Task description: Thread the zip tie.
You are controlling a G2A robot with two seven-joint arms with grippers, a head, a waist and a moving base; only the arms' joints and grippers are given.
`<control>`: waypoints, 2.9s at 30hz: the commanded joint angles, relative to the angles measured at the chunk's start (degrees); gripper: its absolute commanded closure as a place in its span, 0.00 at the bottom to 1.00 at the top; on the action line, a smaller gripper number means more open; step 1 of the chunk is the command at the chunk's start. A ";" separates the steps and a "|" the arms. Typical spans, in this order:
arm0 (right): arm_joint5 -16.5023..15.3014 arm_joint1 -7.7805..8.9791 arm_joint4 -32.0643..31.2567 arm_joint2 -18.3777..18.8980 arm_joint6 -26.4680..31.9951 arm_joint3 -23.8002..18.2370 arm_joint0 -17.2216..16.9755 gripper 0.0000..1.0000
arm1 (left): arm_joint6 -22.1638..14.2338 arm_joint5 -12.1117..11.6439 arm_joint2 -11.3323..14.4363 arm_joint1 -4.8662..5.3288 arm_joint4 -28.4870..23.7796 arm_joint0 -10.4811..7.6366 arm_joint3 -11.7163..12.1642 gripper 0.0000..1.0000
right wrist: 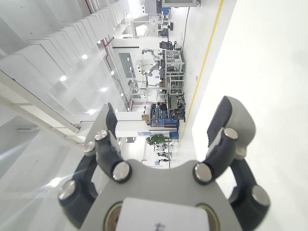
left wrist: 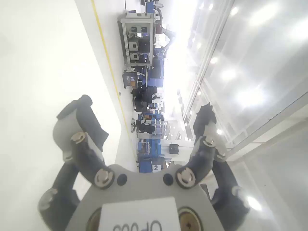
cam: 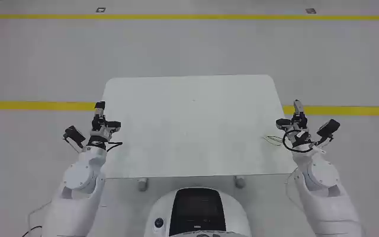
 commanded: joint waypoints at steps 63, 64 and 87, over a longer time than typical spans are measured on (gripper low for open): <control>-5.48 5.39 -54.30 4.30 37.84 6.29 14.12 0.00 | 0.00 0.00 0.00 0.00 0.00 0.00 0.00 0.00; -6.60 5.65 -55.66 4.23 40.51 6.81 14.86 0.00 | 0.00 0.00 0.00 0.00 0.00 0.00 0.00 0.00; -19.48 8.68 -71.24 0.34 53.14 8.47 24.15 0.00 | 0.00 0.00 0.00 0.00 0.00 0.00 0.00 0.00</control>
